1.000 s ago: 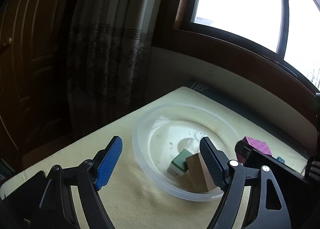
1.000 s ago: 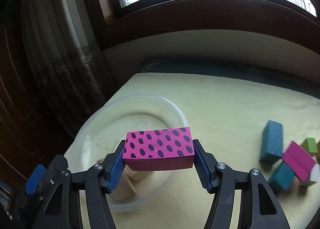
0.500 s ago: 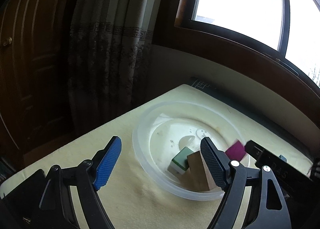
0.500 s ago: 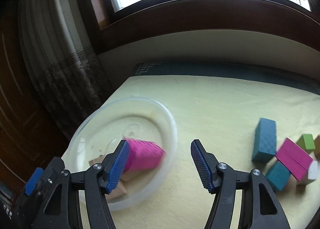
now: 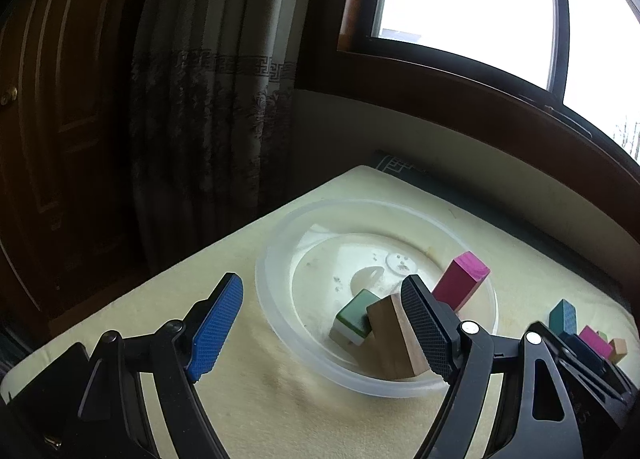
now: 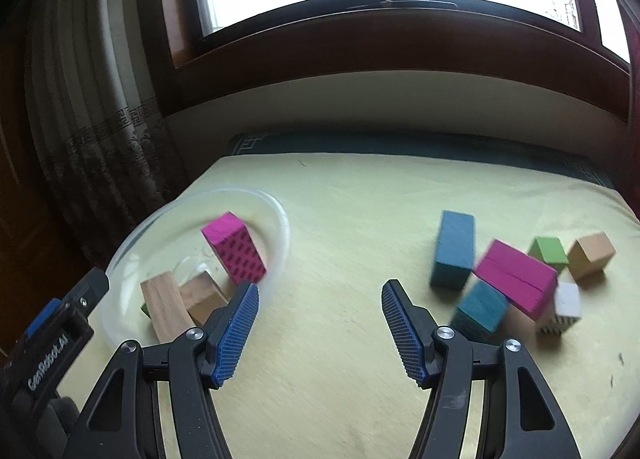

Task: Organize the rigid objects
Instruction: 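Carry the pink dotted block to the bowl and open the right tool, then withdraw both open tools from the bowl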

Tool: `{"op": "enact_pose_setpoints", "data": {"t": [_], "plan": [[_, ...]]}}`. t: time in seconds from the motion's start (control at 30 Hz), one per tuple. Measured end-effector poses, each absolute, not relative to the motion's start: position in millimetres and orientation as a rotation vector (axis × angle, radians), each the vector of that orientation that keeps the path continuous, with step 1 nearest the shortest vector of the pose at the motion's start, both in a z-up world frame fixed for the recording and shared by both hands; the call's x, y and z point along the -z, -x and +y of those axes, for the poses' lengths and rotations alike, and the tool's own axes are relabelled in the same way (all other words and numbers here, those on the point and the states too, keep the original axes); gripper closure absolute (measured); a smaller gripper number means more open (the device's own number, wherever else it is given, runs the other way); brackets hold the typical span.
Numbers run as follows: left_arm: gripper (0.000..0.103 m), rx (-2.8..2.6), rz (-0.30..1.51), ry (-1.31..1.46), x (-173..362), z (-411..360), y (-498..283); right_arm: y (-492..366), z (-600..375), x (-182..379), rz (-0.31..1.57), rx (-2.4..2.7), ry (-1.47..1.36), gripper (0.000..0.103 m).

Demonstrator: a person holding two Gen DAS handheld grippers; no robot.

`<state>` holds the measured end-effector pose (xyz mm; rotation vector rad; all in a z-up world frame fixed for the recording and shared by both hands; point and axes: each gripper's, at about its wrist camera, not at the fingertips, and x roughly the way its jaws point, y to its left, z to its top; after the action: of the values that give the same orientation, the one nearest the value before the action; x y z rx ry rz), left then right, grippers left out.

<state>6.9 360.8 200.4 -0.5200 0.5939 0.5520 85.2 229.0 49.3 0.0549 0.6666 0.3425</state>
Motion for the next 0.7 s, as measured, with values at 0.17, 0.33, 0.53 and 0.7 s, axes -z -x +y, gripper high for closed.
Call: {"op": "enact_pose_setpoints", "data": {"t": [0.17, 0.33, 0.53, 0.7], "plan": [[0.021, -0.540, 0.602, 0.490, -199, 354, -11, -86, 212, -38, 0.685, -0.316, -0.065, 0.035], [0.021, -0.535, 0.593, 0.453, -201, 345, -13, -83, 195, -29, 0.701, -0.288, -0.078, 0.035], [0.021, -0.532, 0.573, 0.383, -205, 332, -14, -75, 176, -25, 0.700, -0.257, -0.090, 0.034], [0.021, -0.531, 0.575, 0.354, -204, 327, -17, -71, 160, -24, 0.696, -0.230, -0.095, 0.034]]}}
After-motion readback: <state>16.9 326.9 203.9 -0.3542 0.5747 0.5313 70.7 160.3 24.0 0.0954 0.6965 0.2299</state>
